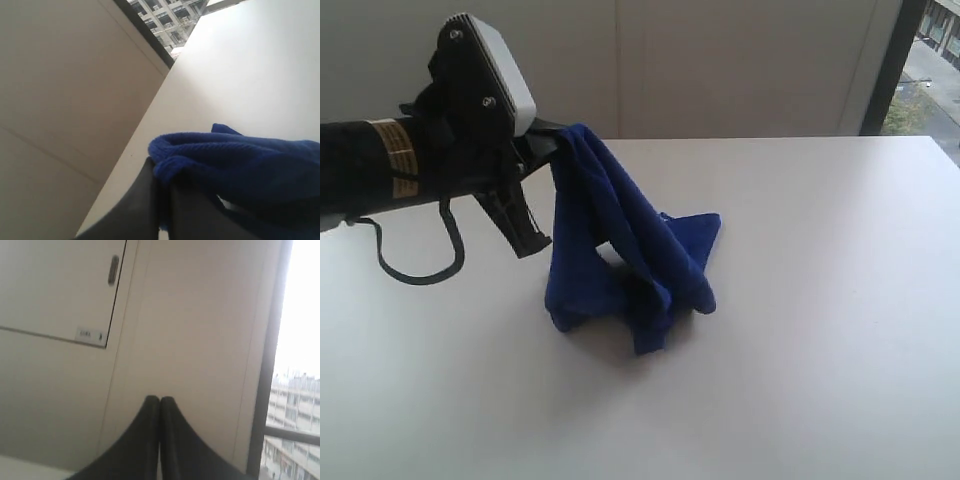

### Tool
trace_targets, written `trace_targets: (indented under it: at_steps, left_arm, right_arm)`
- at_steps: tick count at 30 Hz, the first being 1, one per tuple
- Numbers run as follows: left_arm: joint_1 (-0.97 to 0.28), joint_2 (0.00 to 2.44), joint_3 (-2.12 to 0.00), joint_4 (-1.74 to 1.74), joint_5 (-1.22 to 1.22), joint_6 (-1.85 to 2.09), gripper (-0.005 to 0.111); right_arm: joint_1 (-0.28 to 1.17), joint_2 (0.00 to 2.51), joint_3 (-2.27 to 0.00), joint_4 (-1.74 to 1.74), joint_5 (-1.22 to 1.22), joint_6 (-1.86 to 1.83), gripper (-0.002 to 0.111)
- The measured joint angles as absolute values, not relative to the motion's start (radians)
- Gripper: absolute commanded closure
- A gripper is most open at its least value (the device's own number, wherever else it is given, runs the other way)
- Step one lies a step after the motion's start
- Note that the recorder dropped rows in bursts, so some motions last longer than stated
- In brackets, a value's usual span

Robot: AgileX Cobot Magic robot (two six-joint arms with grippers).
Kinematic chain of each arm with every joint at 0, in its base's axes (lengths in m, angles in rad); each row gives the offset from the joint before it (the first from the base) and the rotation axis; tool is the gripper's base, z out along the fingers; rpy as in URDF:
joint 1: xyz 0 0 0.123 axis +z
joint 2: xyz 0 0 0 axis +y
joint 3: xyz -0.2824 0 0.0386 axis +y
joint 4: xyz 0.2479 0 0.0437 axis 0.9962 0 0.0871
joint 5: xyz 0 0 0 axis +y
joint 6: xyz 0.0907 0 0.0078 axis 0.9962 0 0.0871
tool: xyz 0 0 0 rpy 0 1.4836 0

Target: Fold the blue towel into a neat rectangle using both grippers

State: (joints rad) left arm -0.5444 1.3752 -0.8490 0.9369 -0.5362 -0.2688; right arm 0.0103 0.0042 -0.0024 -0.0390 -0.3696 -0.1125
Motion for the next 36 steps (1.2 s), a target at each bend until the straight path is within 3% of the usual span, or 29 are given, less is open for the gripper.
trace_targets:
  at_steps: [7, 18, 25, 31, 33, 36]
  left_arm:
    - [-0.544, 1.32, -0.854, 0.951, -0.489, -0.269, 0.107]
    - [-0.544, 1.244, -0.948, 1.035, -0.194, -0.261, 0.107]
    - [-0.544, 1.216, -0.95, 1.206, -0.088, -0.257, 0.107]
    - [-0.544, 1.208, -0.95, 1.251, 0.0, -0.231, 0.107]
    - [-0.544, 1.209, -0.95, 1.251, 0.065, -0.227, 0.107]
    - [-0.544, 1.209, -0.95, 1.251, 0.128, -0.227, 0.107]
  right_arm:
    - [0.01, 0.004, -0.002, -0.037, -0.496, 0.256, 0.108]
    - [0.01, 0.049, -0.002, -0.032, -0.019, 0.45, 0.108]
    - [0.189, 0.525, -0.202, -0.031, 0.107, 0.403, 0.108]
    - [0.507, 1.059, -0.531, -0.031, 0.208, 0.046, 0.107]
    - [0.56, 1.26, -0.687, 0.008, 0.361, -0.093, 0.099]
    - [0.569, 1.434, -0.843, 0.139, 0.508, -0.258, 0.074]
